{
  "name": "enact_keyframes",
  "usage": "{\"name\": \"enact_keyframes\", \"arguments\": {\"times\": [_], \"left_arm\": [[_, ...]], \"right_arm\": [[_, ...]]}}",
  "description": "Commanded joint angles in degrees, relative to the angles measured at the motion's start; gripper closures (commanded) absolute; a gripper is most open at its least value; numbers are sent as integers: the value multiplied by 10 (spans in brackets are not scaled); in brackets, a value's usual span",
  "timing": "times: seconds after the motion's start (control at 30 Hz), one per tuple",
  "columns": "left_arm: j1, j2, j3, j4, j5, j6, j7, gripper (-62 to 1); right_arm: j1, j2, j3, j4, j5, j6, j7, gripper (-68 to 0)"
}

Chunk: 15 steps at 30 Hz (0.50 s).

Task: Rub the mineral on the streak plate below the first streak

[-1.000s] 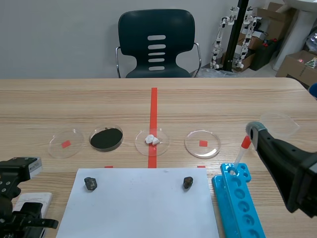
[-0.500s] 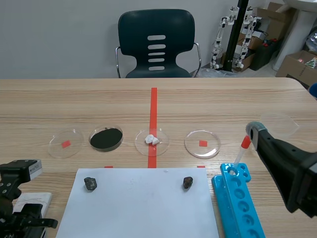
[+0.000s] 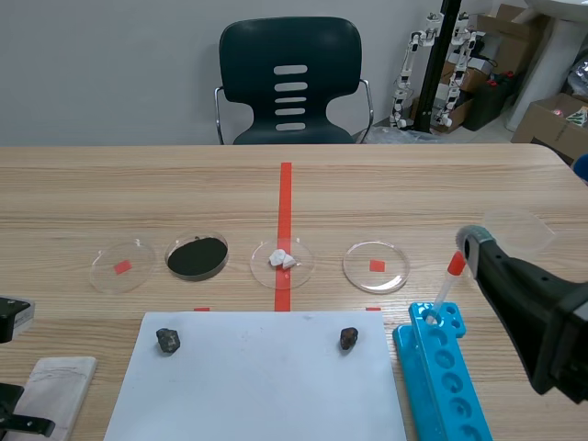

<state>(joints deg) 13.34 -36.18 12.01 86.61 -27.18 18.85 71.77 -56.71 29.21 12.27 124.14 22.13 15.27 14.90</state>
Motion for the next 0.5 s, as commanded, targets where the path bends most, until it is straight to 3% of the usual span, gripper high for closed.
{"name": "enact_keyframes", "arguments": {"times": [0.0,0.2,0.47], "left_arm": [[0,0,-3,3,-6,1,-1,-113],[1,0,-3,3,-82,-7,-42,-113],[1,0,0,3,-184,-52,-80,-113]], "right_arm": [[5,1,3,11,4,-3,8,-679],[5,1,3,11,4,-3,8,-679],[5,1,3,11,4,-3,8,-679]]}}
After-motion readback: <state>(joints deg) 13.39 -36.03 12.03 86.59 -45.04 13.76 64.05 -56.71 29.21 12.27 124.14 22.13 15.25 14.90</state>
